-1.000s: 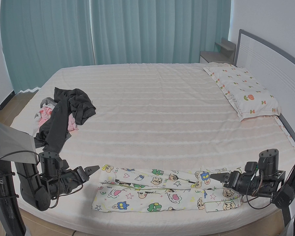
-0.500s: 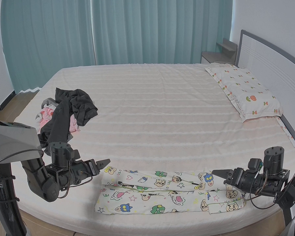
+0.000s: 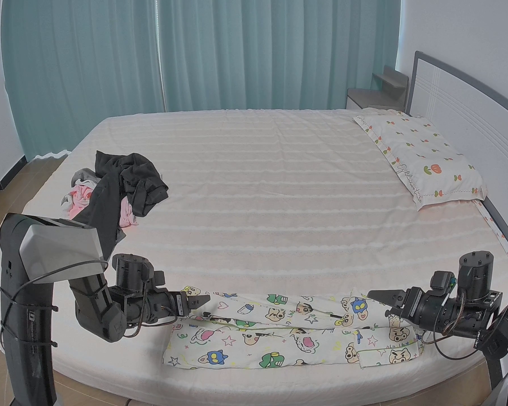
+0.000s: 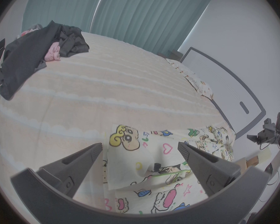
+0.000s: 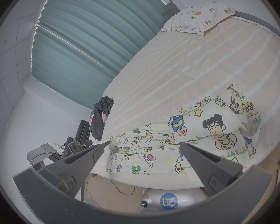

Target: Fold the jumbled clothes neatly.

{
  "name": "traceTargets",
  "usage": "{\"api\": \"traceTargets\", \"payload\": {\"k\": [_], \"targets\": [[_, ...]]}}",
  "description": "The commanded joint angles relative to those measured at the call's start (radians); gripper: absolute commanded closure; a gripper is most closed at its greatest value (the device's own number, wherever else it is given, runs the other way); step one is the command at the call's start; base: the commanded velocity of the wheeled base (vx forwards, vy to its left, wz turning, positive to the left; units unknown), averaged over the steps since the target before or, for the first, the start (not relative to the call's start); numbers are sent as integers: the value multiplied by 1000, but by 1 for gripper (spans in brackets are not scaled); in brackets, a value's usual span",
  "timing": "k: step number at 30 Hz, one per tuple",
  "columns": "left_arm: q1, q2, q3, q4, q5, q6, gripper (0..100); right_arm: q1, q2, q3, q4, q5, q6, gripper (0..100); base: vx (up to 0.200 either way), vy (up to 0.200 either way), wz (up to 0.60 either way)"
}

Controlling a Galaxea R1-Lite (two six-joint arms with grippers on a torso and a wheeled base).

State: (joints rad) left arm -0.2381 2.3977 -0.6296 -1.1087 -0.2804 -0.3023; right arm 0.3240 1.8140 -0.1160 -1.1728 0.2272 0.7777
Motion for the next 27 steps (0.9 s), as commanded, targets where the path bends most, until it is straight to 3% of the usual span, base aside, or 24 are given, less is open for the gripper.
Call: {"api": "traceTargets", "payload": {"k": [1, 10, 11, 27], "targets": [[-3, 32, -1, -3, 0, 0, 0, -2, 4, -1, 1, 1, 0, 0, 0, 0, 0], [-10, 34, 1, -2, 1, 0, 0, 0, 19, 1, 1, 3, 0, 0, 0, 0, 0], [-10, 35, -1, -2, 3, -1, 100, 0, 22, 1, 1, 3, 0, 0, 0, 0, 0], [-3, -46, 68, -13, 47, -4, 100, 1, 31, -2, 1, 4, 0, 0, 0, 0, 0]]}}
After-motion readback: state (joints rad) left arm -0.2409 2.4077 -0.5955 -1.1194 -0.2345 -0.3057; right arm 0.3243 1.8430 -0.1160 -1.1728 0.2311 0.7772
